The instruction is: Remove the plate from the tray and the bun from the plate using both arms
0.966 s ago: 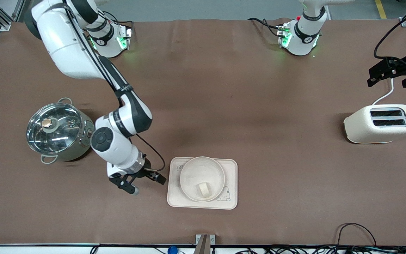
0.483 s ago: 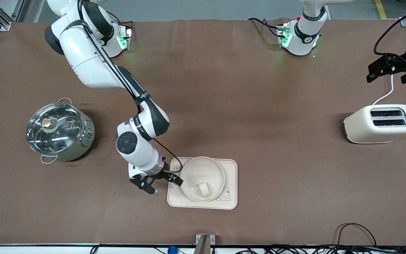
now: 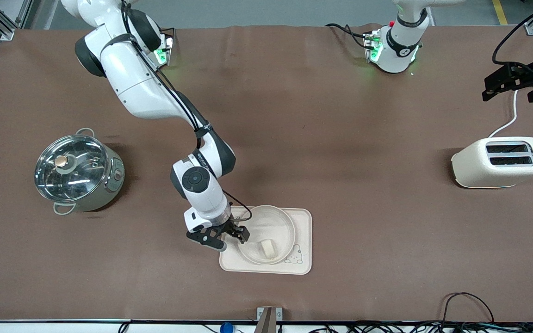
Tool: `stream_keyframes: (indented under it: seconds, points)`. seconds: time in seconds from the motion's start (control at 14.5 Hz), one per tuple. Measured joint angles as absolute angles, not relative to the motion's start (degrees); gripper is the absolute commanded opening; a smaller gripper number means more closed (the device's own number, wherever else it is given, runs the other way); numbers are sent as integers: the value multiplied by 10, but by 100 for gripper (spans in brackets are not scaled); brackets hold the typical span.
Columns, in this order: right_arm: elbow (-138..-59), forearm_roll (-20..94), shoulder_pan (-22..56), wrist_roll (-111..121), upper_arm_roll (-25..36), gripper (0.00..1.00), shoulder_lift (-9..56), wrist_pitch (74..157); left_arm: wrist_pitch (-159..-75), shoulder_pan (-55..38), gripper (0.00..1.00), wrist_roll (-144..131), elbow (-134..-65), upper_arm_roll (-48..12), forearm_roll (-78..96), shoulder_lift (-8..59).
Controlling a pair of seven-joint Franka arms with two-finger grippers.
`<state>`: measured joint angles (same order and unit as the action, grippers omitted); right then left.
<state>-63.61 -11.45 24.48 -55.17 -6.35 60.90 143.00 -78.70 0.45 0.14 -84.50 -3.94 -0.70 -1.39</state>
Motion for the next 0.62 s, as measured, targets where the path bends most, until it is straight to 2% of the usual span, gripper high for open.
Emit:
stream_keyframes:
  seconds: [0.28, 0.62]
  points:
    - [-636, -116, 259, -546, -63, 75, 613, 1435, -787, 4, 100, 1, -846, -40, -7, -10]
    - [-634, -137, 262, -531, -60, 30, 615, 1437, -791, 5, 100, -4, -848, -39, -7, -2]
